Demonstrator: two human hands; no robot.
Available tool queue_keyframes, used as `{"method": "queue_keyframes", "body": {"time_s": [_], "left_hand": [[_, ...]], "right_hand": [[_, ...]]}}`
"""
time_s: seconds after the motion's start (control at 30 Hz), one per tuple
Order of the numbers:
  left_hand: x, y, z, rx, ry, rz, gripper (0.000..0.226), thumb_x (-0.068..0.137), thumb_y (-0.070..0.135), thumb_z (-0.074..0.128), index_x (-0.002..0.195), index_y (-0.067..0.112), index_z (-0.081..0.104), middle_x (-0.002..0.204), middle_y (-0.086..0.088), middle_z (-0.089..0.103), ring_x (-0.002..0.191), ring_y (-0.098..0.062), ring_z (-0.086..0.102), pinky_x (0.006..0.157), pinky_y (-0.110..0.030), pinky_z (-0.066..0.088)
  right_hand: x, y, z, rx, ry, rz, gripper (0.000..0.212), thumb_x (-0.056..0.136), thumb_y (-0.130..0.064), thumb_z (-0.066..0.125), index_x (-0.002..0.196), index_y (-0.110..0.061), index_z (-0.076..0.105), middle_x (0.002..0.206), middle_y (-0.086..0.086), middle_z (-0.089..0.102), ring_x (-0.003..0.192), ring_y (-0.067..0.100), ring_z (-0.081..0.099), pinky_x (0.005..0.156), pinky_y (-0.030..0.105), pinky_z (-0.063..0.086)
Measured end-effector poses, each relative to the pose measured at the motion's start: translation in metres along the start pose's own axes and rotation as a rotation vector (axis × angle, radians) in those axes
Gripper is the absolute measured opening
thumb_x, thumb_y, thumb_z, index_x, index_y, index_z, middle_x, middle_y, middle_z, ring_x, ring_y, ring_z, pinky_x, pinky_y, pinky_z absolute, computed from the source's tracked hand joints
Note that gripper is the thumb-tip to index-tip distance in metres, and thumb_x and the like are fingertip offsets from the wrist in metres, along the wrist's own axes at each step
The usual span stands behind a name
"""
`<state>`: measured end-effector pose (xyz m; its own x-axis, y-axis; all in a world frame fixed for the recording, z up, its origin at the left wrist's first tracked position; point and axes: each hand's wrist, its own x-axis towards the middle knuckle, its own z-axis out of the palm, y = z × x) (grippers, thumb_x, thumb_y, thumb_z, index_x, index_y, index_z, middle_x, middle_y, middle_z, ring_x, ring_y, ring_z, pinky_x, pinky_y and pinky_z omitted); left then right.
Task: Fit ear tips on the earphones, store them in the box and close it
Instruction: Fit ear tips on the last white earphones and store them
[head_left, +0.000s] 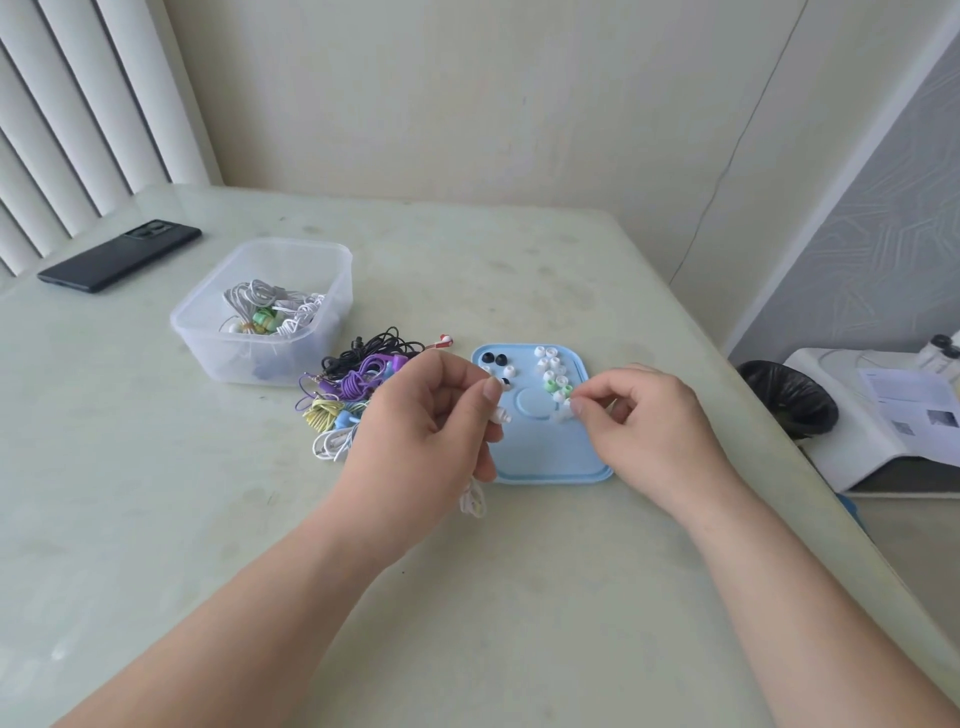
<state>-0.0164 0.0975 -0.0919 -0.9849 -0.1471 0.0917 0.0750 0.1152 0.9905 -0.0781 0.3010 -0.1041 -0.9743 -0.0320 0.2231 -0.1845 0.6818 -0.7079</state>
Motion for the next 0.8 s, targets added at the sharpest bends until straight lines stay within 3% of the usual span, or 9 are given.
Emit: {"method": "queue_keyframes", "body": {"time_s": [0.17, 0.4, 0.47, 0.63, 0.8], "left_hand": [[0.001, -0.002, 0.000, -0.018, -0.009, -0.008, 0.009, 0.102, 0.020, 0.064, 0.094, 0.016, 0.066, 0.078, -0.005, 0.076, 0.059, -0.021, 0.073, 0.051, -0.023, 0.047], [0.002, -0.002, 0.000, -0.070, -0.033, -0.017, 0.009, 0.102, 0.018, 0.065, 0.094, 0.015, 0.068, 0.080, -0.008, 0.077, 0.063, -0.026, 0.075, 0.061, -0.036, 0.055], [0.002, -0.002, 0.000, -0.084, -0.032, -0.015, 0.009, 0.102, 0.018, 0.065, 0.094, 0.015, 0.068, 0.081, -0.009, 0.077, 0.064, -0.026, 0.075, 0.059, -0.033, 0.054], [-0.001, 0.001, 0.001, -0.104, -0.073, 0.017, 0.009, 0.102, 0.019, 0.065, 0.097, 0.012, 0.067, 0.081, -0.007, 0.077, 0.065, -0.024, 0.076, 0.058, -0.032, 0.053], [-0.004, 0.002, 0.002, -0.109, -0.092, 0.074, 0.010, 0.102, 0.018, 0.064, 0.095, 0.011, 0.067, 0.078, -0.009, 0.076, 0.061, -0.021, 0.073, 0.055, -0.028, 0.053]], "right_hand": [[0.000, 0.001, 0.000, -0.015, -0.012, -0.016, 0.014, 0.084, -0.019, 0.080, 0.076, -0.028, 0.076, 0.081, -0.009, 0.063, 0.063, 0.003, 0.054, 0.063, 0.017, 0.043], [-0.005, -0.004, -0.006, -0.039, -0.021, -0.058, 0.011, 0.087, -0.016, 0.079, 0.084, -0.027, 0.080, 0.074, -0.014, 0.062, 0.062, 0.001, 0.054, 0.060, 0.013, 0.040], [-0.007, -0.012, -0.012, 0.123, 0.006, -0.007, 0.010, 0.087, -0.017, 0.079, 0.084, -0.027, 0.079, 0.075, -0.007, 0.072, 0.061, 0.001, 0.057, 0.061, 0.012, 0.045], [-0.018, -0.041, -0.009, 0.865, -0.167, 0.230, 0.013, 0.075, -0.007, 0.081, 0.088, -0.006, 0.077, 0.081, 0.017, 0.074, 0.069, 0.023, 0.067, 0.062, 0.032, 0.054], [-0.024, -0.050, -0.003, 1.072, -0.335, 0.336, 0.006, 0.075, -0.004, 0.074, 0.079, -0.007, 0.077, 0.080, 0.019, 0.072, 0.069, 0.023, 0.069, 0.063, 0.028, 0.059]]}}
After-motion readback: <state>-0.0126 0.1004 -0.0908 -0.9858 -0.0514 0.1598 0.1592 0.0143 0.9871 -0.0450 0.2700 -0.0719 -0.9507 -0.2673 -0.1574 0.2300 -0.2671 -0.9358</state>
